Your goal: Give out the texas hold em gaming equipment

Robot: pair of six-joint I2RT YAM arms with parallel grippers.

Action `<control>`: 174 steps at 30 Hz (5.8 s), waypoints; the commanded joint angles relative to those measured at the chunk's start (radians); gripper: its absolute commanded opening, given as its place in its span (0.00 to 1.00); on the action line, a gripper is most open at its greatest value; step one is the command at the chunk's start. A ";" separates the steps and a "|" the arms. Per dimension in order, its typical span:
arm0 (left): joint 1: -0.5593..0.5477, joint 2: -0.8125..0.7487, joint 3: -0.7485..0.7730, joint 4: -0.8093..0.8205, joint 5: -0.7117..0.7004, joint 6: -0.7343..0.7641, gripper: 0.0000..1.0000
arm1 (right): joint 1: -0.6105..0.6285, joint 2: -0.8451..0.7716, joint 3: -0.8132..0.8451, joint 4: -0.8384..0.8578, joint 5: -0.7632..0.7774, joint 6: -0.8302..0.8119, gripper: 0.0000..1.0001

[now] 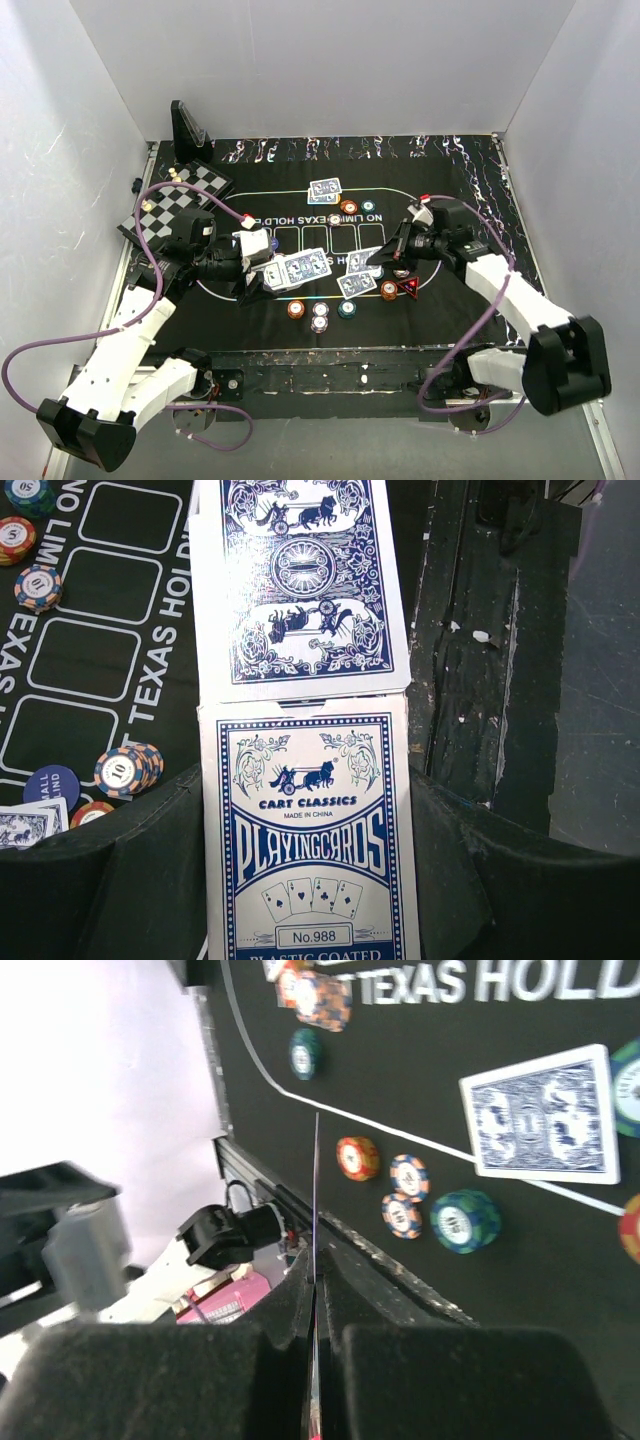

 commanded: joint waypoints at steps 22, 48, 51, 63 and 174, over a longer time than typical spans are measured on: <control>-0.004 -0.021 0.056 -0.004 0.010 -0.002 0.00 | 0.017 0.323 0.113 -0.209 0.294 -0.238 0.56; -0.004 -0.026 0.031 0.013 -0.012 -0.011 0.00 | 0.319 0.079 0.309 0.133 -0.056 0.036 0.89; -0.004 -0.026 0.031 0.012 -0.015 -0.013 0.00 | 0.357 0.113 0.309 0.173 -0.051 0.058 0.89; -0.004 -0.026 0.039 0.013 -0.010 -0.016 0.00 | 0.436 0.197 0.296 0.236 -0.002 0.101 0.86; -0.006 -0.170 0.006 -0.013 0.034 -0.166 0.00 | 0.152 0.307 0.783 -0.468 0.266 -0.378 0.01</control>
